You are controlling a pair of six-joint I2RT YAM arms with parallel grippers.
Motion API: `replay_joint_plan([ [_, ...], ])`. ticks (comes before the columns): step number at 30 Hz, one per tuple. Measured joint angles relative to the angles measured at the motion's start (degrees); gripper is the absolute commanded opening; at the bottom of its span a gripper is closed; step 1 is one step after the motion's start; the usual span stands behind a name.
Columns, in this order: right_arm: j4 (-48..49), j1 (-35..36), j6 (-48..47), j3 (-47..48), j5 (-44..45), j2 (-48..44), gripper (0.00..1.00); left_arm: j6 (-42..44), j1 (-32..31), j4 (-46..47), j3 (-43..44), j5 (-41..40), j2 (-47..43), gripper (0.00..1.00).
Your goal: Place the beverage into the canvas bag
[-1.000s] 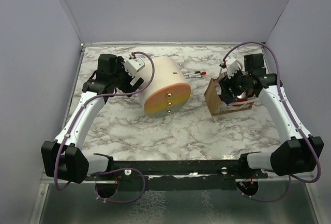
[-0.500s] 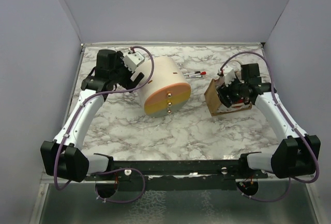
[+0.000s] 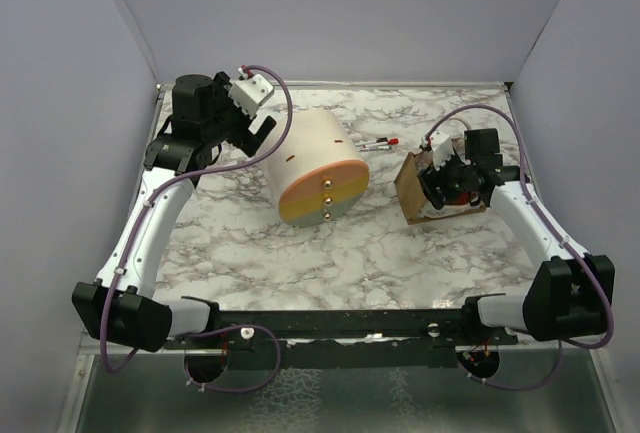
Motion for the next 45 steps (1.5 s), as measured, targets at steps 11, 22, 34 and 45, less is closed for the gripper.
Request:
replay_joint_plan([
  [11, 1.25, -0.37, -0.04, -0.57, 0.44, 2.19, 0.52, -0.72, 0.00, 0.20, 1.75, 0.04, 1.11, 0.99],
  [22, 1.36, -0.74, -1.29, 0.11, 0.76, 5.27, 0.66, -0.92, 0.00, 0.22, 1.77, 0.61, 1.14, 0.99],
  [34, -1.14, -0.70, -5.20, 2.29, -0.92, 6.99, 0.82, -0.87, 0.00, 0.26, 1.77, 0.61, 1.14, 0.99],
  [45, -5.27, -0.70, -8.09, 5.92, -3.72, 7.04, 0.82, -0.90, 0.00, 0.42, 1.75, 0.61, 1.11, 0.99],
])
